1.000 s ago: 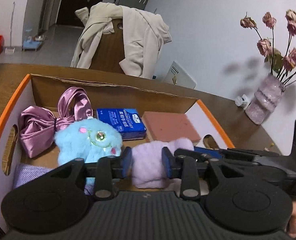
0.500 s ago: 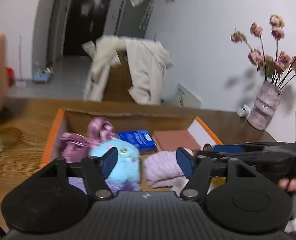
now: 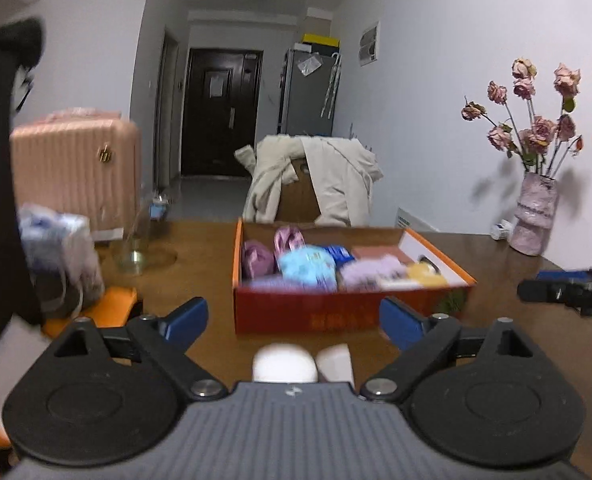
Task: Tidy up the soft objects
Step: 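Withdraw both tools from the box toward the white foam cylinder, then close the left gripper on the white foam cylinder while the right closes on the snack packet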
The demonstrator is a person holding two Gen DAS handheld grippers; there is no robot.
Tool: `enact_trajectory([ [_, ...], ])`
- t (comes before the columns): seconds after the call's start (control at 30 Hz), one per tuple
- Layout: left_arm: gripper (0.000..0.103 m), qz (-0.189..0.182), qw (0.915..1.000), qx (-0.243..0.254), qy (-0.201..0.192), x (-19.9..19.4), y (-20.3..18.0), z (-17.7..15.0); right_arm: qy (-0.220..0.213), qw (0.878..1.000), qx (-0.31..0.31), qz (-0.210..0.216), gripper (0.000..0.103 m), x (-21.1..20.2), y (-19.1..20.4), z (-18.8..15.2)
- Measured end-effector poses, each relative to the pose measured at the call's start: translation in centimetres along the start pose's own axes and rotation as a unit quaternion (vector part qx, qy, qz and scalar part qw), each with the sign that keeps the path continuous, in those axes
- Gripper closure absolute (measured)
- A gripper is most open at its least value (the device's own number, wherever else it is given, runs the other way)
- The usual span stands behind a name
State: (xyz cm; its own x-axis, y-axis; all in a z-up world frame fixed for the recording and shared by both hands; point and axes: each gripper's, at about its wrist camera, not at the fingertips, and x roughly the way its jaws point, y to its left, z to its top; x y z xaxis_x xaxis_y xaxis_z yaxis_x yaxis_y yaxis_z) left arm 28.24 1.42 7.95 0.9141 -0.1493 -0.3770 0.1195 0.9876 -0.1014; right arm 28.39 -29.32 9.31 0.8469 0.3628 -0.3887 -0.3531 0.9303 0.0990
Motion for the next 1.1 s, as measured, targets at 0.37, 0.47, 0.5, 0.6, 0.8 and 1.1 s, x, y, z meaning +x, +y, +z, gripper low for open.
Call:
enact_trajectory([
  [0.37,0.008,0.000,0.9997,0.014,0.020,-3.2,-0.7,-4.2,0.024,0.999,0.035,-0.005,0.040,-3.4,2.6,-5.8],
  [0.47,0.008,0.008,0.9994,0.011,0.032,-2.4,-0.7,-4.7,0.022,0.999,0.038,0.003,0.040,-3.2,2.8,-5.9],
  [0.5,0.008,0.008,0.9993,0.008,0.035,-2.1,-0.6,-4.9,0.026,0.999,0.039,0.004,0.040,-2.9,2.8,-6.0],
  [0.6,0.008,0.003,0.9990,0.002,0.044,-1.1,-0.4,-5.3,0.031,0.999,0.039,0.008,0.040,-1.7,2.8,-5.8],
  [0.8,0.008,0.018,0.9985,0.009,0.051,1.7,0.1,-4.9,0.037,0.998,0.040,0.006,0.040,1.1,1.7,-4.7],
  [1.1,0.009,0.032,0.9958,0.035,0.079,8.6,0.9,-4.5,0.064,0.998,-0.005,-0.011,0.041,8.9,0.6,-2.4],
])
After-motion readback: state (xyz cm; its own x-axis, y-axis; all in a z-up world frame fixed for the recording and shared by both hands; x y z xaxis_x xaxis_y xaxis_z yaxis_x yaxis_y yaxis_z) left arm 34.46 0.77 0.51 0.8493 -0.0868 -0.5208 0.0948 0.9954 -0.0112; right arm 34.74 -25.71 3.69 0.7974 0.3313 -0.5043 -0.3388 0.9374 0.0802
